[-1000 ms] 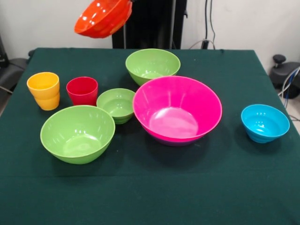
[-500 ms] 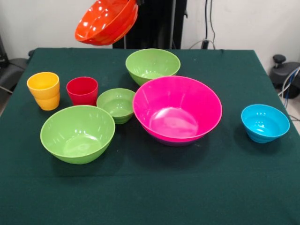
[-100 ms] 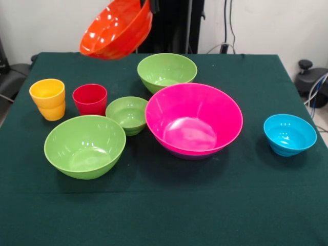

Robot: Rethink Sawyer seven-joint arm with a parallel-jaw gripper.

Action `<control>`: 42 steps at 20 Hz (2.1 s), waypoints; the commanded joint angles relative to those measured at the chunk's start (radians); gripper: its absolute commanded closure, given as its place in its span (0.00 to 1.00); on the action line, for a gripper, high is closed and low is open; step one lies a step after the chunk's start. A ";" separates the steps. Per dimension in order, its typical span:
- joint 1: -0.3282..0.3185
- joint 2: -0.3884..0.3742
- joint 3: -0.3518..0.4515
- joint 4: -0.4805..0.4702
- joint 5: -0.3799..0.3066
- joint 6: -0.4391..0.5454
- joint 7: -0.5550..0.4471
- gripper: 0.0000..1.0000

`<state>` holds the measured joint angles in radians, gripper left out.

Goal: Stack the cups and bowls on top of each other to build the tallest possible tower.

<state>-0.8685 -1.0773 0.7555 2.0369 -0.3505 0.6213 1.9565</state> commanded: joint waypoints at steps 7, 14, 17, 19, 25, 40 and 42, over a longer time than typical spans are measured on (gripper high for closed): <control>0.190 0.179 -0.183 -0.140 -0.112 -0.003 0.119 1.00; 0.221 0.169 -0.216 -0.118 -0.096 -0.032 0.109 1.00; 0.240 0.189 -0.240 -0.115 -0.105 -0.069 0.119 1.00; 0.250 0.199 -0.256 -0.107 -0.109 -0.097 0.125 1.00; 0.289 0.201 -0.291 -0.105 -0.097 -0.118 0.129 1.00; 0.541 0.264 -0.457 -0.185 -0.027 -0.172 0.222 1.00; 0.539 0.268 -0.465 -0.181 -0.021 -0.182 0.204 1.00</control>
<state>-0.3575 -0.8411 0.3595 1.9151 -0.3869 0.5034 1.9567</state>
